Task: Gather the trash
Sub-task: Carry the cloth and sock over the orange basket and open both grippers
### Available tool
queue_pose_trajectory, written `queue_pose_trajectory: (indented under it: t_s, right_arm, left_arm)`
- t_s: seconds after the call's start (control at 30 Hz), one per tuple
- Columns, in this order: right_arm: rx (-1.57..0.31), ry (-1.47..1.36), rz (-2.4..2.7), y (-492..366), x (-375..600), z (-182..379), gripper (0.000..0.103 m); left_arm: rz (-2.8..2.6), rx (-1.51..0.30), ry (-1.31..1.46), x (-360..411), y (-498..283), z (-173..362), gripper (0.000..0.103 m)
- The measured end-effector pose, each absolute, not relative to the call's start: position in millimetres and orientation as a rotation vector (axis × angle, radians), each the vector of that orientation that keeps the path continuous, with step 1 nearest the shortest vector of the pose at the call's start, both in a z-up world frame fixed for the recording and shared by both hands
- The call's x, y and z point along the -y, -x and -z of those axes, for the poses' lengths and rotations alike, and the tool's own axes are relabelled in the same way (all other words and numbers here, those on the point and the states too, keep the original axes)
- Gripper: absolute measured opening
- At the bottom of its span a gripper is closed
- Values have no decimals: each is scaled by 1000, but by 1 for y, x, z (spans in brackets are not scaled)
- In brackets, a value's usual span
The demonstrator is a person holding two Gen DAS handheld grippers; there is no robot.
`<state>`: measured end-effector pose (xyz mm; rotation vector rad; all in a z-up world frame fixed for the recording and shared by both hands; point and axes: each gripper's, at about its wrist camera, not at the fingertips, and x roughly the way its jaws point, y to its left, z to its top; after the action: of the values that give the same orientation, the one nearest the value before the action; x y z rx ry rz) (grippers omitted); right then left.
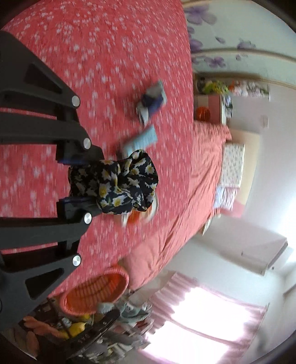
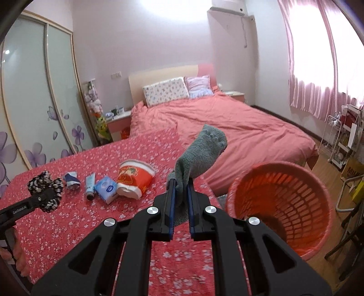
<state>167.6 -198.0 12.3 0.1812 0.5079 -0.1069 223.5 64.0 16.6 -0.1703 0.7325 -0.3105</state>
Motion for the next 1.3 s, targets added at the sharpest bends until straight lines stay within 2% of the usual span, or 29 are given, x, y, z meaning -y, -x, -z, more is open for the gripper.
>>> queue_pose_trajectory:
  t_s: [0.53, 1.0, 1.3]
  right_arm:
    - [-392, -227, 263, -128, 284, -20, 10]
    - [-394, -289, 335, -125, 331, 6, 10]
    - [-419, -349, 355, -129, 354, 22, 10]
  left_arm:
    - [619, -722, 72, 98, -215, -32, 20]
    - [790, -781, 15, 206, -224, -2, 21]
    - [829, -841, -6, 247, -239, 26, 21]
